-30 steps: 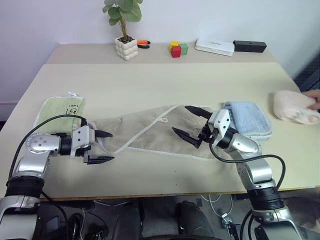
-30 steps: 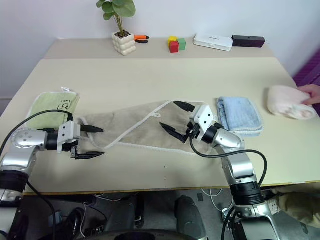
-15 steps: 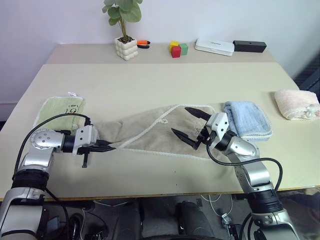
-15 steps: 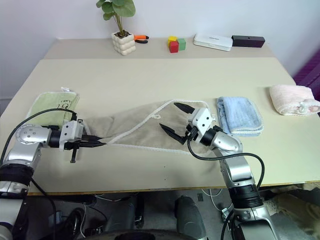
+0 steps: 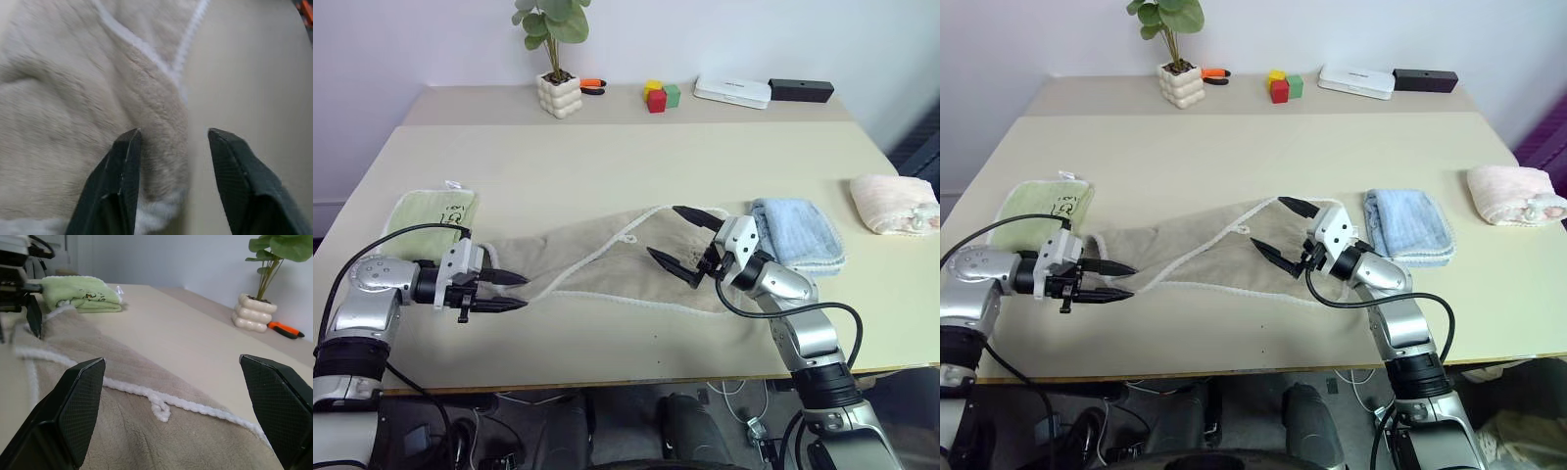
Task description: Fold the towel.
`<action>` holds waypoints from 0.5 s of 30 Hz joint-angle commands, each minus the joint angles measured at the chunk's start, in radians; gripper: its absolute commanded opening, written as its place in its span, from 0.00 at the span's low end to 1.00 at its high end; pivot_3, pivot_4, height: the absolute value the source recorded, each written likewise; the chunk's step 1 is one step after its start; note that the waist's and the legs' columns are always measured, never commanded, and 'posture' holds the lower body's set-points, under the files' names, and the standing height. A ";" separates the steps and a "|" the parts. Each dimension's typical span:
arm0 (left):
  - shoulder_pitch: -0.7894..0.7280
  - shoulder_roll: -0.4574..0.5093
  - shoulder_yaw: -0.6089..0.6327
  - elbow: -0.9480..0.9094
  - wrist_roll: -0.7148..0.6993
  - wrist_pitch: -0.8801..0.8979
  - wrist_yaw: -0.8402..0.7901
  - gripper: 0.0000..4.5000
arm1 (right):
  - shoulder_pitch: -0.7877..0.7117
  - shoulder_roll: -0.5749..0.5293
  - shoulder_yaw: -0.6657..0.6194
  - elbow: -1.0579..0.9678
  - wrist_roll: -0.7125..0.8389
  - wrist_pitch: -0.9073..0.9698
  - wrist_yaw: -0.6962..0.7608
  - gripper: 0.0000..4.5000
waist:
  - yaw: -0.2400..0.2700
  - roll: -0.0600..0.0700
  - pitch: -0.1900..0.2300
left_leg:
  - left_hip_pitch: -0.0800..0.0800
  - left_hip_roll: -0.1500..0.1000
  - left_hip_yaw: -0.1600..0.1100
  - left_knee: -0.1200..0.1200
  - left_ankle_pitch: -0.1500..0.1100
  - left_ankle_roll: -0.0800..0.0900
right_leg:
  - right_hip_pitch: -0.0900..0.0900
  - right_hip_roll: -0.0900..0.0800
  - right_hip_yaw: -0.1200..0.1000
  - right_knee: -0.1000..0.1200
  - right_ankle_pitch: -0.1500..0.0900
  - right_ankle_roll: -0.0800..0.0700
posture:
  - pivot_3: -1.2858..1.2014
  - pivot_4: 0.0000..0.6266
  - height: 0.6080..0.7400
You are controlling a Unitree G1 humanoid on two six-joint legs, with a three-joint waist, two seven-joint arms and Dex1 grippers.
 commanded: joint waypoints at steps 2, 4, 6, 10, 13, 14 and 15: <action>-0.042 -0.010 0.010 0.002 0.027 -0.067 0.045 0.42 | -0.008 0.002 -0.002 -0.020 -0.002 -0.015 -0.004 1.00 | 0.001 0.000 0.000 | 0.000 0.000 0.000 0.000 0.000 0.000 | 0.000 0.000 0.000 0.000 0.000 0.000 | 0.52 0.24 0.96; -0.054 -0.015 0.008 0.015 0.033 -0.078 0.050 0.42 | -0.003 0.003 0.000 -0.025 -0.003 -0.013 -0.006 1.00 | 0.001 0.000 0.000 | 0.000 0.000 0.000 0.000 0.000 0.000 | 0.000 0.000 0.000 0.000 0.000 0.000 | 0.52 0.24 0.96; -0.060 -0.015 0.003 0.028 0.043 -0.089 0.051 0.42 | 0.004 0.002 0.000 -0.030 -0.004 -0.013 -0.009 1.00 | -0.002 0.000 0.000 | 0.000 0.000 0.000 0.000 0.000 0.000 | 0.000 0.000 0.000 0.000 0.000 0.000 | 0.52 0.24 0.96; -0.057 -0.016 -0.013 0.034 0.050 -0.110 0.024 0.30 | 0.011 -0.003 -0.005 -0.043 0.000 -0.007 -0.014 1.00 | -0.004 0.000 0.000 | 0.000 0.000 0.000 0.000 0.000 0.000 | 0.000 0.000 0.000 0.000 0.000 0.000 | 0.52 0.24 0.96; -0.050 -0.015 -0.025 0.023 0.051 -0.116 0.009 0.01 | 0.016 -0.008 -0.005 -0.047 -0.001 -0.005 -0.015 1.00 | -0.003 0.000 0.000 | 0.000 0.000 0.000 0.000 0.000 0.000 | 0.000 0.000 0.000 0.000 0.000 0.000 | 0.52 0.24 0.96; -0.047 -0.013 -0.028 0.020 0.049 -0.115 0.004 0.00 | 0.017 -0.009 -0.006 -0.049 0.000 -0.004 -0.015 1.00 | -0.002 0.000 0.000 | 0.000 0.000 0.000 0.000 0.000 0.000 | 0.000 0.000 0.000 0.000 0.000 0.000 | 0.52 0.24 0.96; -0.046 -0.013 -0.029 0.020 0.049 -0.115 0.006 0.00 | 0.017 -0.009 -0.006 -0.050 0.000 -0.003 -0.016 1.00 | -0.002 0.000 0.000 | 0.000 0.000 0.000 0.000 0.000 0.000 | 0.000 0.000 0.000 0.000 0.000 0.000 | 0.52 0.24 0.96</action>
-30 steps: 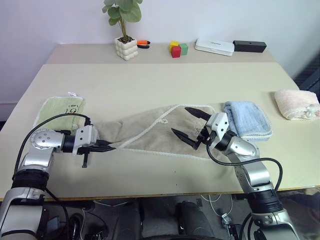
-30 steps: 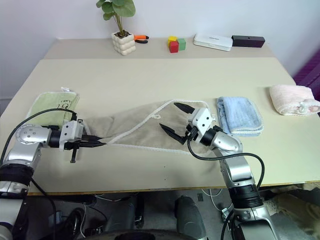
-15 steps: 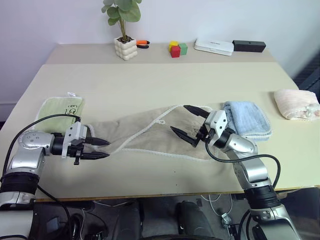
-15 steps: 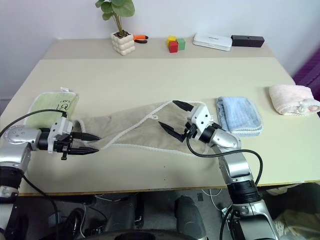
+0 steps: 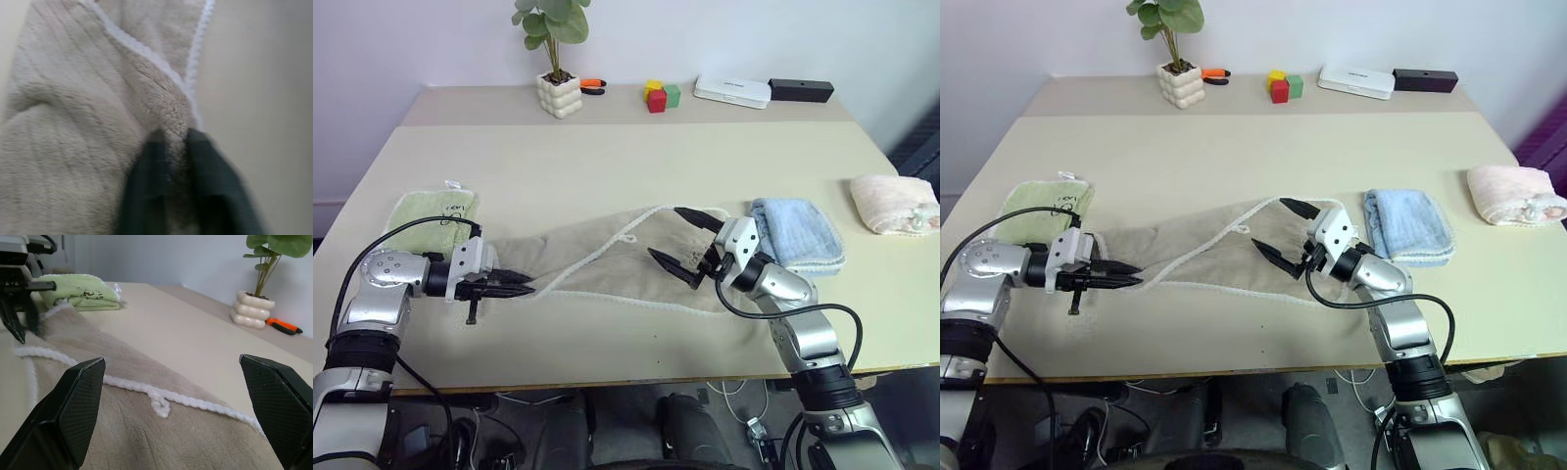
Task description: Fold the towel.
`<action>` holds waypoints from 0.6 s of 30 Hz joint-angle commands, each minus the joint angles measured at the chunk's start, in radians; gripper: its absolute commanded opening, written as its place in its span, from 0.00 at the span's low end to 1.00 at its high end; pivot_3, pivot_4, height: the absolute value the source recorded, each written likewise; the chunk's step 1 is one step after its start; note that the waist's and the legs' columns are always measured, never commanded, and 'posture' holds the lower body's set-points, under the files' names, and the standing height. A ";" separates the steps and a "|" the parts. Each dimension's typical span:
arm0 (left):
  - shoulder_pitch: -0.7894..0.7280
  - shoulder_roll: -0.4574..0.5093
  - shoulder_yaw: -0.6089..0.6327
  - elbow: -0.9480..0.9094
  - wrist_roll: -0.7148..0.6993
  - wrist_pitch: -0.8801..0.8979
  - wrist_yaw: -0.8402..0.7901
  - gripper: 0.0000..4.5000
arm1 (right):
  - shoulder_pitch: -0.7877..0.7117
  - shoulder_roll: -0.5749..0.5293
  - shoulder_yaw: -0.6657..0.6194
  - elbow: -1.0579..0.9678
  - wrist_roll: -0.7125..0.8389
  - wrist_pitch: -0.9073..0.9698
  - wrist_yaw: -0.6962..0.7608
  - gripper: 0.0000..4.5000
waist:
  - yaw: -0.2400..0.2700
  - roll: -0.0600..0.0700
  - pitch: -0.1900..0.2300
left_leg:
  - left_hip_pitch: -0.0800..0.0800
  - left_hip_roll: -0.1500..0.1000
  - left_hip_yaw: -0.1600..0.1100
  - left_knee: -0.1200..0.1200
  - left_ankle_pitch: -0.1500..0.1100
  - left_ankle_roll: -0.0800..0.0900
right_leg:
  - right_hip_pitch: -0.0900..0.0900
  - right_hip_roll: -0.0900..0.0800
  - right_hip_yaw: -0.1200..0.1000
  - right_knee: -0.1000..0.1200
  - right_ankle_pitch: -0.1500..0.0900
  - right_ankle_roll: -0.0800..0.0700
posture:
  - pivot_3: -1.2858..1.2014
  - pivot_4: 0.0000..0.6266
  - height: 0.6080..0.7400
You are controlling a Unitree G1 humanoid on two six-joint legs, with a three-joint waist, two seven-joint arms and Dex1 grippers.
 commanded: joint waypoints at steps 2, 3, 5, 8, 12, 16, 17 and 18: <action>0.004 0.008 0.004 -0.013 -0.006 -0.001 -0.014 0.00 | 0.005 -0.008 -0.008 -0.043 0.002 -0.002 -0.004 1.00 | 0.000 0.000 0.000 | 0.000 0.000 0.000 0.000 0.000 0.000 | 0.000 0.000 0.000 0.000 0.000 0.000 | 0.52 0.24 0.96; 0.001 0.009 0.007 -0.012 -0.010 0.007 -0.014 0.00 | 0.005 -0.008 -0.008 -0.043 0.002 -0.002 -0.004 1.00 | 0.000 0.000 0.000 | 0.000 0.000 0.000 0.000 0.000 0.000 | 0.000 0.000 0.000 0.000 0.000 0.000 | 0.52 0.24 0.96; -0.011 0.008 0.022 -0.009 -0.025 0.024 -0.007 0.00 | 0.004 -0.009 -0.008 -0.040 0.001 -0.003 -0.003 1.00 | -0.001 0.000 0.000 | 0.000 0.000 0.000 0.000 0.000 0.000 | 0.000 0.000 0.000 0.000 0.000 0.000 | 0.52 0.24 0.96; -0.067 -0.002 0.073 0.021 -0.073 0.063 0.022 0.00 | -0.009 -0.007 -0.012 -0.024 -0.003 -0.009 -0.008 1.00 | 0.002 0.000 0.000 | 0.000 0.000 0.000 0.000 0.000 0.000 | 0.000 0.000 0.000 0.000 0.000 0.000 | 0.52 0.24 0.96; -0.137 0.004 0.135 0.055 -0.136 0.155 0.035 0.00 | -0.028 -0.009 -0.017 0.018 -0.036 -0.030 -0.030 1.00 | 0.000 0.000 0.000 | 0.000 0.000 0.000 0.001 0.000 0.000 | 0.000 0.000 0.000 0.000 0.000 0.000 | 0.52 0.24 0.96; -0.148 0.009 0.155 0.067 -0.136 0.165 0.034 0.00 | -0.084 -0.016 -0.035 0.112 -0.096 -0.015 -0.094 1.00 | -0.004 0.000 0.000 | 0.000 0.000 0.000 0.000 0.000 0.000 | 0.000 0.000 0.000 0.000 0.000 0.000 | 0.52 0.24 0.96; -0.147 0.008 0.159 0.066 -0.137 0.165 0.037 0.00 | -0.107 -0.017 -0.044 0.146 -0.103 0.015 -0.118 1.00 | -0.005 0.000 0.000 | 0.000 0.000 0.000 0.000 0.000 0.000 | 0.000 0.000 0.000 0.000 0.000 0.001 | 0.52 0.24 0.96; -0.148 0.006 0.163 0.065 -0.138 0.161 0.042 0.00 | -0.127 -0.019 -0.052 0.175 -0.108 0.042 -0.136 1.00 | -0.005 0.000 0.000 | 0.000 0.000 0.000 0.000 0.000 0.000 | 0.000 0.001 0.000 0.001 0.000 0.001 | 0.52 0.24 0.96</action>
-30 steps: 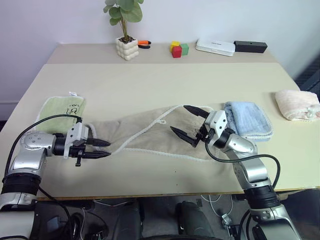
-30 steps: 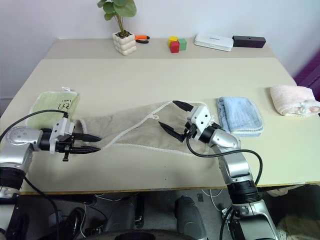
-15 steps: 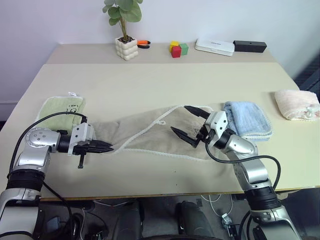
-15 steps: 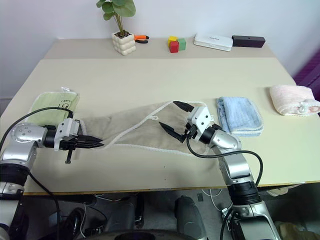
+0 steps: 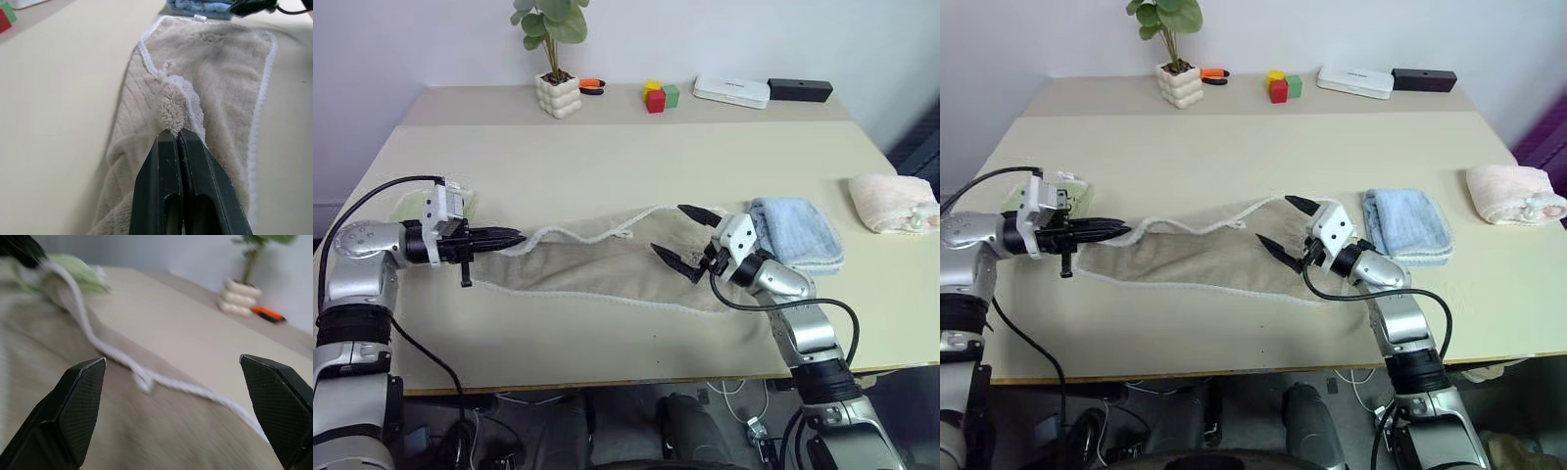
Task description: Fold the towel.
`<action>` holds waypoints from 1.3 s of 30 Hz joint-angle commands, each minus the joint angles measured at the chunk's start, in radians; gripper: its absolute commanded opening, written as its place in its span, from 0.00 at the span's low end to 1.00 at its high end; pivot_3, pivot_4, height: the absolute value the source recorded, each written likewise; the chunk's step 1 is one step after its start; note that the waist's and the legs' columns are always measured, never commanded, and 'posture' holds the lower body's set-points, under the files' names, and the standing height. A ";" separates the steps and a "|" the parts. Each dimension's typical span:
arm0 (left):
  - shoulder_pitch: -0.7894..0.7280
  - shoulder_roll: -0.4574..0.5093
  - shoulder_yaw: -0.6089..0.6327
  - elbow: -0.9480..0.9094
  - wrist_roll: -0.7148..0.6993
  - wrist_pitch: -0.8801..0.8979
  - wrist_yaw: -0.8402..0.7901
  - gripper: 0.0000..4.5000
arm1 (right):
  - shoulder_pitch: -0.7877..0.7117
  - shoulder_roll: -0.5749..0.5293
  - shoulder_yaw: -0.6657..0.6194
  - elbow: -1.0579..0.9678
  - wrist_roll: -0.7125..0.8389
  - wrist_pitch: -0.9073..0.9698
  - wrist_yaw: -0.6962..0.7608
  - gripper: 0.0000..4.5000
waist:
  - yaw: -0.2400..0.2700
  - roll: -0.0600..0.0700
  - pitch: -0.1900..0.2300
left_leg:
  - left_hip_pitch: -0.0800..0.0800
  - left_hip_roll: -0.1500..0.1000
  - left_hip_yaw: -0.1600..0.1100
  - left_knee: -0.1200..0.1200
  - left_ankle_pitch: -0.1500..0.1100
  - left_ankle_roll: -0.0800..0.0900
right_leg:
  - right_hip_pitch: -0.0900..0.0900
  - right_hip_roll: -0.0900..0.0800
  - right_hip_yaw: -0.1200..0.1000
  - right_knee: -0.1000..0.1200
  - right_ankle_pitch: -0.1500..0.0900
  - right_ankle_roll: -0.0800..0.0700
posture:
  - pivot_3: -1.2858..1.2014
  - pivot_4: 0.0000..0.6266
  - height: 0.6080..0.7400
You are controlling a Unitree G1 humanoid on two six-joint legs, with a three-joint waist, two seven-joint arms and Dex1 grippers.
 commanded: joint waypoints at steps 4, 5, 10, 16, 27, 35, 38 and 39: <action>-0.002 0.002 0.080 -0.034 -0.062 0.029 0.029 0.00 | -0.158 -0.035 -0.088 0.195 -0.068 0.091 -0.165 1.00 | 0.004 0.000 0.000 | -0.001 0.000 0.000 0.000 0.000 0.000 | -0.001 0.000 0.000 0.000 0.000 0.000 | 0.52 0.24 0.96; 0.007 0.001 0.089 -0.044 -0.070 0.036 0.034 0.00 | -0.180 -0.041 -0.100 0.221 -0.068 0.114 -0.181 1.00 | 0.005 0.000 0.000 | -0.001 0.000 0.000 0.000 0.000 0.000 | 0.000 0.000 0.000 0.000 0.000 0.000 | 0.52 0.24 0.96; 0.102 -0.014 0.130 -0.139 -0.104 0.060 0.073 0.00 | -0.273 -0.080 -0.139 0.347 -0.045 0.276 -0.190 1.00 | -0.001 0.000 0.000 | -0.001 0.000 0.000 -0.001 0.000 0.000 | -0.001 -0.001 0.000 0.000 0.000 0.000 | 0.52 0.24 0.96; 0.191 -0.039 0.139 -0.255 -0.124 0.095 0.127 0.00 | -0.330 -0.123 -0.126 0.421 -0.033 0.376 -0.097 1.00 | -0.001 0.000 0.000 | -0.001 0.000 0.001 -0.001 0.000 0.000 | -0.001 0.000 0.001 0.000 0.000 0.000 | 0.52 0.24 0.96; 0.271 -0.051 0.148 -0.329 -0.136 0.104 0.166 0.00 | -0.518 -0.099 -0.039 0.766 -0.123 0.354 -0.017 0.60 | -0.003 0.000 0.000 | -0.001 0.000 0.001 -0.002 0.000 0.000 | -0.002 -0.001 0.001 0.000 0.000 0.000 | 0.52 0.24 0.96; 0.291 -0.051 0.148 -0.354 -0.136 0.107 0.182 0.00 | -0.522 -0.112 -0.023 0.753 -0.133 0.360 0.026 0.01 | 0.000 0.000 0.000 | 0.000 0.000 0.001 -0.001 0.000 0.000 | -0.001 -0.001 0.001 0.000 0.000 0.000 | 0.52 0.24 0.96; 0.278 -0.057 0.142 -0.342 -0.127 0.102 0.197 0.00 | -0.523 -0.113 -0.039 0.718 -0.120 0.364 0.037 0.01 | -0.001 0.000 0.000 | 0.000 0.000 0.001 -0.001 0.000 0.000 | -0.001 -0.001 0.001 0.000 0.000 0.000 | 0.52 0.24 0.96; 0.269 -0.060 0.141 -0.333 -0.121 0.099 0.207 0.00 | -0.521 -0.113 -0.049 0.699 -0.109 0.371 0.045 0.01 | 0.000 0.000 0.000 | 0.000 0.000 0.001 -0.001 0.000 0.000 | -0.001 -0.001 0.001 0.000 0.000 0.000 | 0.52 0.24 0.96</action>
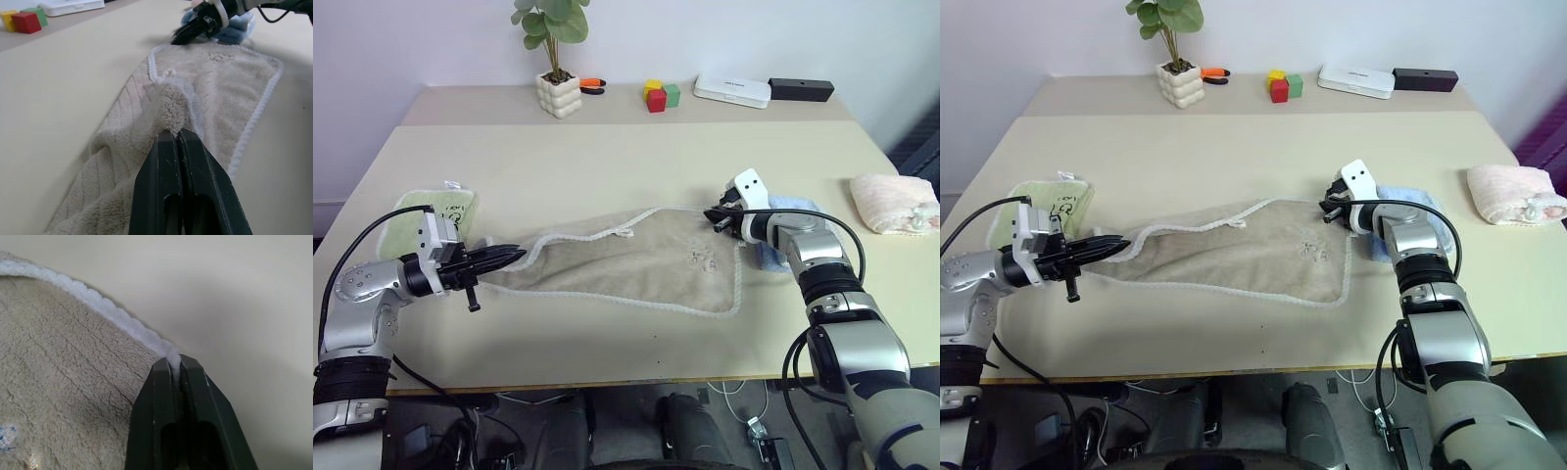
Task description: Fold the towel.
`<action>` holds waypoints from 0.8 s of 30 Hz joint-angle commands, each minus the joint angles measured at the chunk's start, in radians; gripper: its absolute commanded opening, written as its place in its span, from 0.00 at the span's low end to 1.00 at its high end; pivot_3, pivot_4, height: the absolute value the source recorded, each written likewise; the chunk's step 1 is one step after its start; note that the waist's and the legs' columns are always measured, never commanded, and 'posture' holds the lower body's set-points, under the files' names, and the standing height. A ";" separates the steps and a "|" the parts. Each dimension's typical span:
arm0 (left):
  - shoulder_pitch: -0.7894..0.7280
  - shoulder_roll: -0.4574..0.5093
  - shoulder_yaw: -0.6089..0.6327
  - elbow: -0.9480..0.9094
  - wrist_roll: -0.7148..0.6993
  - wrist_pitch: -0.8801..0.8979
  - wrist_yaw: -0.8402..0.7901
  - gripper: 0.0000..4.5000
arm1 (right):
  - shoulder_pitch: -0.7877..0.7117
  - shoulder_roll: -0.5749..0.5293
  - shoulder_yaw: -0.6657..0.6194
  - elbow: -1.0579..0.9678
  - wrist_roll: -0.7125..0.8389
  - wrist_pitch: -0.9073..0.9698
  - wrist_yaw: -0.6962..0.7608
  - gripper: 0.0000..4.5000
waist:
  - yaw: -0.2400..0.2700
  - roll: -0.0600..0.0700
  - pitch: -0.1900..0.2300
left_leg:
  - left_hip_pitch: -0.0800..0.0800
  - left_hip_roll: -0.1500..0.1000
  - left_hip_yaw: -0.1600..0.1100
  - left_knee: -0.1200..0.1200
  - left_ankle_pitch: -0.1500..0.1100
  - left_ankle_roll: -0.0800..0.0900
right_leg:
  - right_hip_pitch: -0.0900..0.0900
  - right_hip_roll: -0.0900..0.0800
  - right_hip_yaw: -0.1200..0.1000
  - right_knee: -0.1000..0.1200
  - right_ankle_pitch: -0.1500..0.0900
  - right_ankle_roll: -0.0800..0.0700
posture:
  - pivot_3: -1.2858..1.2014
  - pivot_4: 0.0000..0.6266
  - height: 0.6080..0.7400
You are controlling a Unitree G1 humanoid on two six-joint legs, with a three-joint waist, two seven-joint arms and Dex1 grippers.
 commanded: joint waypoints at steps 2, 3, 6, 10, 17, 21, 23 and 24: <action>-0.039 -0.008 0.024 0.020 0.003 -0.019 0.046 0.00 | 0.004 -0.018 -0.035 -0.097 0.033 0.027 0.028 0.01 | 0.001 0.000 0.000 | 0.000 0.000 0.000 0.000 0.000 0.000 | 0.000 0.000 0.000 0.000 0.000 0.000 | 0.52 0.24 0.96; -0.052 -0.012 0.025 0.037 0.013 -0.029 0.065 0.00 | 0.011 -0.021 -0.045 -0.121 0.042 0.034 0.030 0.01 | 0.001 0.000 0.000 | 0.000 0.000 0.000 0.000 0.000 0.000 | 0.000 0.000 0.000 0.000 0.000 0.000 | 0.52 0.24 0.96; -0.102 -0.024 0.027 0.095 0.025 -0.011 0.130 0.00 | 0.029 -0.033 -0.078 -0.184 0.074 0.051 0.031 0.01 | 0.000 0.000 0.000 | 0.000 0.000 0.000 0.000 0.000 0.000 | 0.000 0.000 0.000 0.000 0.000 0.000 | 0.52 0.24 0.96; -0.284 -0.061 0.012 0.324 0.144 -0.087 0.345 0.00 | -0.031 -0.039 -0.165 -0.131 0.091 -0.084 -0.076 0.01 | 0.007 0.000 0.000 | 0.000 0.000 -0.001 0.001 0.000 0.000 | 0.000 0.000 -0.001 0.001 0.000 0.000 | 0.52 0.24 0.96; -0.661 -0.128 -0.043 0.759 0.318 -0.326 0.586 0.00 | -0.247 0.001 -0.171 0.117 0.053 -0.305 -0.187 0.01 | -0.001 0.000 0.001 | -0.001 -0.001 0.000 0.000 0.001 -0.001 | -0.001 0.000 0.000 0.000 0.000 0.001 | 0.52 0.24 0.96; -0.881 -0.141 -0.042 0.920 0.374 -0.422 0.739 0.00 | -0.371 0.001 -0.181 0.236 0.044 -0.427 -0.262 0.01 | -0.002 -0.001 0.001 | -0.002 -0.001 0.000 -0.001 0.001 -0.001 | -0.002 0.000 0.000 -0.001 0.000 0.001 | 0.52 0.24 0.96; -0.961 -0.130 -0.041 0.952 0.387 -0.466 0.739 0.00 | -0.405 -0.004 -0.197 0.244 0.059 -0.475 -0.259 0.01 | -0.002 -0.001 0.002 | -0.004 -0.001 0.000 -0.001 0.001 -0.001 | -0.004 0.000 0.000 -0.001 0.000 0.001 | 0.52 0.24 0.96; -0.984 -0.122 -0.045 0.962 0.396 -0.486 0.730 0.00 | -0.409 -0.008 -0.206 0.240 0.071 -0.489 -0.242 0.01 | -0.002 -0.001 0.002 | -0.007 -0.001 0.000 -0.001 0.001 -0.001 | -0.006 0.000 0.000 -0.001 0.000 0.002 | 0.52 0.24 0.96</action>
